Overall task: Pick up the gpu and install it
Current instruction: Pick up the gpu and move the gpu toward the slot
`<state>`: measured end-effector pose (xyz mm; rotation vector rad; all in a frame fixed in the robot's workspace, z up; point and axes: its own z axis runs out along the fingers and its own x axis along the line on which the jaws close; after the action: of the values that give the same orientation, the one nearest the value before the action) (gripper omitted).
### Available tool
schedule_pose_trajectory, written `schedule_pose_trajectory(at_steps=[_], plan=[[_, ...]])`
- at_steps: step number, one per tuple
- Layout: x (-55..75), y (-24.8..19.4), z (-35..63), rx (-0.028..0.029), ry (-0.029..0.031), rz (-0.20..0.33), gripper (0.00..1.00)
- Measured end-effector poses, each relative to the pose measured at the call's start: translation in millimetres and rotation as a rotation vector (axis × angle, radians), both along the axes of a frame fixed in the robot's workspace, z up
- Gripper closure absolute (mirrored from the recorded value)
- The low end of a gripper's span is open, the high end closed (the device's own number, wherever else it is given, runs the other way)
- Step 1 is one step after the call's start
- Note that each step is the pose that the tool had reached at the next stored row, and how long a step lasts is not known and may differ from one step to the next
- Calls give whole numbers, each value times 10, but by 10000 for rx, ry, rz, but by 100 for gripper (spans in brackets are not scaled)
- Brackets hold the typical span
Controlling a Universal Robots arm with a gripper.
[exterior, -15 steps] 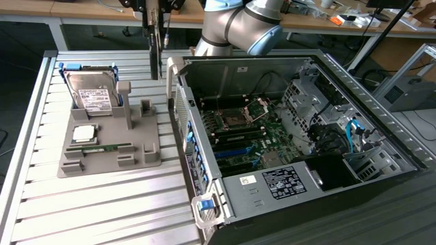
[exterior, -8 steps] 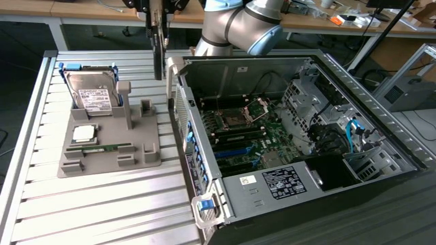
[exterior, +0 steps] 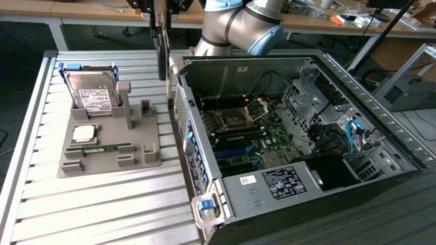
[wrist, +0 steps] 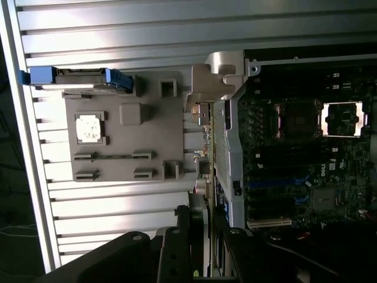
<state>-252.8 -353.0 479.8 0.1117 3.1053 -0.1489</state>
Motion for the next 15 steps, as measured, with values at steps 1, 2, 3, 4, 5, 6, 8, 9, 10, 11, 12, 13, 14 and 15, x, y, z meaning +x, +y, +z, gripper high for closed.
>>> schedule_pose_trajectory(at_steps=[1, 2, 3, 4, 5, 6, 8, 9, 10, 11, 12, 13, 14, 15], plan=[[6, 0, 0, -12, 0, 0, 73], [12, 0, 0, -25, 0, 1, 73], [18, 0, 0, -37, 0, 0, 73], [23, 0, 0, -47, -1, 0, 73], [31, 0, 0, -63, 0, 0, 73], [38, 0, 0, -77, 0, 0, 73], [54, 0, 0, -111, 1, 0, 73], [60, 0, 0, -124, 1, 0, 73], [70, 0, 0, -145, 0, 0, 73], [77, 0, 0, -160, 0, -1, 73], [82, 0, 0, -172, 0, 0, 73], [89, 0, 0, -184, 0, 0, 73], [95, 0, 0, -197, 0, 0, 73], [105, 0, 0, -214, 0, 0, 73]])
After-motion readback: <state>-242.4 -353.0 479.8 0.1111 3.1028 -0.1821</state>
